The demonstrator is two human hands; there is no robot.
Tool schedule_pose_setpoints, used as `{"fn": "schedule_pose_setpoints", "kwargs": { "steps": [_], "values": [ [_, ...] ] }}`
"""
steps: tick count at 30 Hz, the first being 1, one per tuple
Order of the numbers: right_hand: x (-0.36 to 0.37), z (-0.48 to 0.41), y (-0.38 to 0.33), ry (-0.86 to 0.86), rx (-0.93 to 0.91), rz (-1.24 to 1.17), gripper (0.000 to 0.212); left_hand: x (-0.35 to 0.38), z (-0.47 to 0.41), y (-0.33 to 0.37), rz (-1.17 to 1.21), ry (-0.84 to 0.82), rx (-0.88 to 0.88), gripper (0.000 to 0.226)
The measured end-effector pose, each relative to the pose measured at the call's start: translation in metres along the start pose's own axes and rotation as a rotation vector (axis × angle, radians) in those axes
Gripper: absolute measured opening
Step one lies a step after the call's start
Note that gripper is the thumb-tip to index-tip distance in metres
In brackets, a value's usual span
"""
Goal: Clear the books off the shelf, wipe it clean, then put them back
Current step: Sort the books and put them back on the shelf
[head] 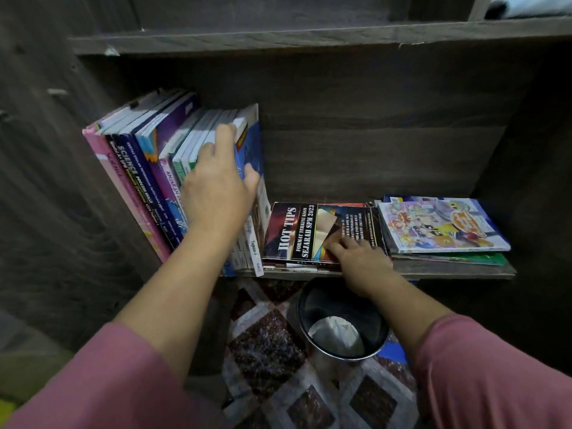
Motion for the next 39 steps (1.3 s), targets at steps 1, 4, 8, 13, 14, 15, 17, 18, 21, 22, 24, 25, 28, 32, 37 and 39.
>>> {"fn": "schedule_pose_setpoints", "kwargs": {
  "steps": [1,4,8,13,14,15,17,18,21,22,24,25,28,32,37,39],
  "values": [
    [0.002,-0.002,0.007,-0.006,0.021,0.018,0.068,-0.001,0.000,0.001,-0.017,0.013,0.022,0.041],
    [0.013,-0.008,0.027,-0.033,0.026,0.011,0.089,-0.003,0.000,0.001,-0.023,0.036,0.042,0.035],
    [0.019,-0.016,0.038,-0.057,-0.032,-0.105,0.087,-0.005,0.003,0.002,0.018,0.036,0.068,0.035],
    [-0.002,-0.015,0.034,0.027,-0.001,0.084,0.057,-0.005,0.005,0.003,0.063,0.049,0.076,0.033],
    [-0.006,-0.014,0.026,0.062,-0.011,0.114,0.057,-0.005,0.005,0.004,0.081,0.061,0.096,0.031],
    [-0.010,-0.012,0.017,0.085,-0.037,0.119,0.058,-0.005,0.006,0.005,0.088,0.079,0.122,0.030],
    [-0.013,-0.009,0.001,0.105,-0.090,0.098,0.053,-0.005,0.007,0.006,0.099,0.117,0.168,0.030],
    [-0.016,-0.009,-0.001,0.130,-0.098,0.091,0.051,-0.004,0.006,0.006,0.116,0.129,0.184,0.030],
    [-0.036,-0.005,0.005,0.321,-0.074,0.143,0.046,-0.004,0.006,0.004,0.151,0.158,0.231,0.029],
    [-0.042,-0.003,0.009,0.383,-0.063,0.157,0.046,-0.004,0.005,0.003,0.153,0.174,0.248,0.029],
    [-0.051,0.000,0.024,0.454,-0.028,0.152,0.046,-0.005,0.005,0.004,0.150,0.203,0.272,0.032],
    [-0.053,0.001,0.032,0.469,-0.007,0.131,0.046,-0.005,0.004,0.004,0.145,0.211,0.274,0.033],
    [-0.055,0.005,0.048,0.489,0.040,0.080,0.045,-0.001,0.000,0.003,0.131,0.218,0.252,0.034],
    [-0.056,0.005,0.066,0.579,0.141,-0.045,0.049,-0.001,-0.002,0.004,0.127,0.264,0.268,0.036],
    [-0.076,0.017,0.094,0.786,0.339,-0.223,0.047,0.006,-0.002,0.003,0.118,0.263,0.212,0.034],
    [-0.081,0.024,0.087,0.824,0.367,-0.320,0.047,0.011,-0.001,0.000,0.086,0.241,0.162,0.029]
  ]
}}
Point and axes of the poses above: each hand's wrist, its own z-axis away from the middle knuckle, its own x-axis out of the palm, y = z × x, the point moved 8 cm from there along -z, towards the middle knuckle, and after that the axes turned 14 degrees about z, right-handed, at the moved point
